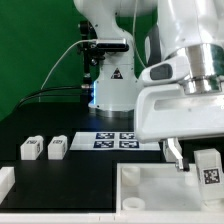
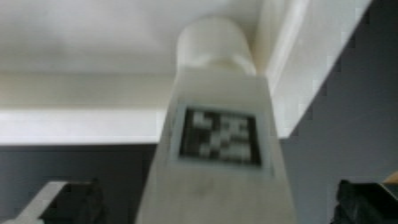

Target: Assemble one leg

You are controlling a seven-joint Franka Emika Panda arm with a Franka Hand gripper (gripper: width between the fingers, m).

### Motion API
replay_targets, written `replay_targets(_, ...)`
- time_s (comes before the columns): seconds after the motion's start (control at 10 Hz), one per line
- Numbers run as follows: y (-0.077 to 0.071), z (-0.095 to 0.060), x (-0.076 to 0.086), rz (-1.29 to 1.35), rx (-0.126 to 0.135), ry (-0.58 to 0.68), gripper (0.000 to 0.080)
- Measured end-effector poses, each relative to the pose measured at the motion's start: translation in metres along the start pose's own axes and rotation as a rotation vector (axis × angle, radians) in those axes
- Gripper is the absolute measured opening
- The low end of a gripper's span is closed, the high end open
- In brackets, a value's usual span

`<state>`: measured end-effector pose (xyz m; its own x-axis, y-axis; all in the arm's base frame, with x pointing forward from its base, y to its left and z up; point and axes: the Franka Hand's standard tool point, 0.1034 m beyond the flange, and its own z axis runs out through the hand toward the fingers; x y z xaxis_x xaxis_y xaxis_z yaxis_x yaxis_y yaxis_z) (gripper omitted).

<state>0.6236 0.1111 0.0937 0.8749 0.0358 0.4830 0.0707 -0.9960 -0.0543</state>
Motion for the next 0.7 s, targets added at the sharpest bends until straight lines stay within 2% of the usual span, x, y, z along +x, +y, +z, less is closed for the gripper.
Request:
replay_targets(0.1, 0.003, -0.006, 0.007, 0.002, -0.001, 0.009, 0.0649)
replay_targets(0.2, 0.006, -0.005, 0.006, 0.004, -0.003, 0.001, 0.0649)
replay_targets(0.3, 0.009, -0.001, -0.002, 0.01, 0.0, -0.11, 0.0649)
replay_targets(0.4, 0.013, 0.0, 0.001, 0.023, 0.005, -0.188, 0.0649)
replay_targets(0.6, 0.004, 0.005, -0.007, 0.049, 0.022, -0.421, 0.0649)
replay_targets(0.7, 0.0, 0.006, -0.007, 0.052, 0.027, -0.481, 0.0649)
